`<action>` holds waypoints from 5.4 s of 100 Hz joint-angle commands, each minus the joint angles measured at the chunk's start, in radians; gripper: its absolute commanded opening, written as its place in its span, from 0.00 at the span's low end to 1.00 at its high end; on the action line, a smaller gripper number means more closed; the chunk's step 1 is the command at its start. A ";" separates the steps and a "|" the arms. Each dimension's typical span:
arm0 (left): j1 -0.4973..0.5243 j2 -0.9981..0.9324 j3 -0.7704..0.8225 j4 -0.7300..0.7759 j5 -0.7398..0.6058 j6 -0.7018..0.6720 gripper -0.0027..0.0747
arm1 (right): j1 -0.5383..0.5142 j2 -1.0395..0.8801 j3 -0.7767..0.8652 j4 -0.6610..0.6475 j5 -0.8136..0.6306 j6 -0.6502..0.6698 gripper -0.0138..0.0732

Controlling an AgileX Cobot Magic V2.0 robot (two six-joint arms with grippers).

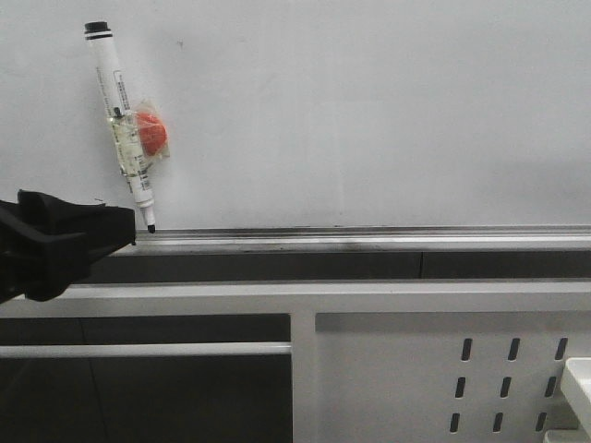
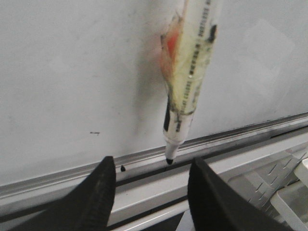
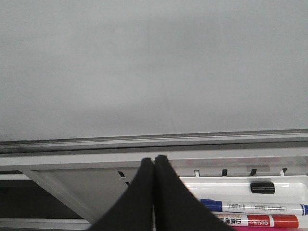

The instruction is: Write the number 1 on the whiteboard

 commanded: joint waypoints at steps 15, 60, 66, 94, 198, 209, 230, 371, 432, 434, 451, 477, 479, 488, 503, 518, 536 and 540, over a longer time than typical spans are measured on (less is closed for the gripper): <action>-0.009 -0.007 -0.076 -0.004 -0.231 -0.024 0.44 | -0.006 0.013 -0.030 -0.004 -0.065 -0.011 0.08; -0.009 0.048 -0.139 -0.004 -0.231 -0.091 0.10 | -0.002 0.013 -0.030 -0.004 -0.044 -0.011 0.08; -0.009 0.048 -0.128 0.001 -0.231 -0.091 0.01 | 0.023 0.013 -0.030 -0.004 -0.035 -0.014 0.08; -0.009 0.012 -0.060 0.241 -0.226 -0.031 0.01 | 0.334 0.017 -0.030 -0.004 -0.028 -0.173 0.08; -0.259 -0.358 -0.376 0.872 1.121 0.113 0.01 | 0.911 0.658 -0.388 -0.044 -0.208 -0.315 0.61; -0.259 -0.356 -0.389 0.872 1.120 0.113 0.01 | 0.911 0.663 -0.391 -0.044 -0.208 -0.315 0.61; -0.259 -0.356 -0.401 0.872 1.109 0.113 0.01 | 0.911 0.671 -0.391 -0.044 -0.200 -0.315 0.56; -0.100 -0.873 -0.235 0.155 0.961 0.106 0.01 | 0.829 0.389 -0.161 0.044 -0.476 -0.304 0.08; 0.057 -0.944 0.058 -0.147 0.452 0.106 0.01 | 0.726 0.328 -0.151 0.040 -0.588 -0.333 0.08; 0.057 -0.944 0.058 -0.149 0.452 0.106 0.01 | 0.726 0.328 -0.151 0.040 -0.595 -0.333 0.08; 0.057 -0.944 0.058 -0.149 0.452 0.106 0.01 | 0.712 0.328 -0.159 0.042 -0.609 -0.333 0.08; 0.057 -0.944 0.058 -0.149 0.452 0.106 0.01 | 0.676 0.339 -0.159 0.042 -0.626 -0.333 0.08; 0.057 -0.944 0.058 -0.149 0.452 0.106 0.01 | 0.674 0.344 -0.159 0.042 -0.626 -0.333 0.08; 0.057 -0.944 0.058 -0.149 0.452 0.106 0.01 | 0.655 0.373 -0.159 0.064 -0.610 -0.333 0.08; 0.057 -0.944 0.058 -0.149 0.452 0.106 0.01 | 0.628 0.455 -0.152 0.087 -0.570 -0.331 0.08; 0.057 -0.944 0.058 -0.149 0.452 0.106 0.01 | 0.621 0.528 -0.135 0.107 -0.578 -0.331 0.08; 0.057 -0.944 0.058 -0.135 0.452 0.106 0.01 | 0.629 0.546 -0.135 0.118 -0.574 -0.327 0.08; 0.057 -0.944 0.058 -0.112 0.452 0.106 0.01 | 0.637 0.533 -0.140 0.118 -0.558 -0.327 0.08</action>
